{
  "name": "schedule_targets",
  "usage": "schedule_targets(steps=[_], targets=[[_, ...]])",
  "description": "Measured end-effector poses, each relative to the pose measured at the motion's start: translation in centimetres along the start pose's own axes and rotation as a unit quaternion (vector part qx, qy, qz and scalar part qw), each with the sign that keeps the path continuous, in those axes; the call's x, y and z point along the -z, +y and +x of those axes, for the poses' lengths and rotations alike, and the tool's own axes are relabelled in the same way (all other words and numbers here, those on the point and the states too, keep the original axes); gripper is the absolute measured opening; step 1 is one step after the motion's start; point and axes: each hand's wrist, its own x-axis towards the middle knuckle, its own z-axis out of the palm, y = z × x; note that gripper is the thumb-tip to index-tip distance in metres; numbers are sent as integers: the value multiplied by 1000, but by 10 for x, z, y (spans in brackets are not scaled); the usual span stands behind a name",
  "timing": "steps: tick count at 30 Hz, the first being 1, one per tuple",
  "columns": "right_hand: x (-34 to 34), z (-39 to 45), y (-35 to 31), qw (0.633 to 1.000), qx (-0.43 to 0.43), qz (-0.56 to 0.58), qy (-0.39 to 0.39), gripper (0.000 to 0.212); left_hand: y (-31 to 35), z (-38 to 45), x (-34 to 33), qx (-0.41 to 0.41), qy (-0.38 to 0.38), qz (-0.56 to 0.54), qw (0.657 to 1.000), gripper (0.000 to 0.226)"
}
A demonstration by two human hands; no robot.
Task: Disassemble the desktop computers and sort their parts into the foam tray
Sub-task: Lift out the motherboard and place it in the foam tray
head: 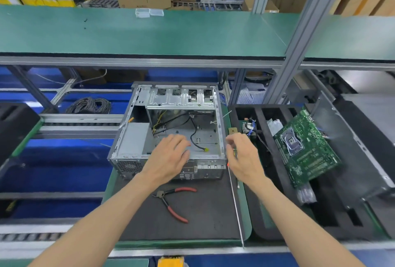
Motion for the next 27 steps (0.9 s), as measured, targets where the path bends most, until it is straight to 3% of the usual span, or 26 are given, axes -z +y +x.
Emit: schedule_targets(steps=[3,6,11,15,19,21,27], targets=[[4,-18,25,991,-126,0,-35,13,27,8,-14,-59,12,-35,998,20],[-1,-38,48,963,-250,-23,-97,9,55,12,-32,-115,-34,-77,990,16],[-20,-64,69,918,-365,-45,-149,1,89,8,-69,-102,-262,-64,958,17],[-41,-64,76,899,-399,-54,-170,13,110,2,-94,-101,-355,-46,928,33],[-56,-57,76,888,-419,-45,-184,14,119,-2,-111,-123,-369,-37,921,43],[-57,-53,77,886,-417,-48,-195,3,119,1,-116,-140,-356,-25,923,44],[-54,-50,82,890,-395,-51,-221,33,112,10,-127,-233,-291,4,928,31]])
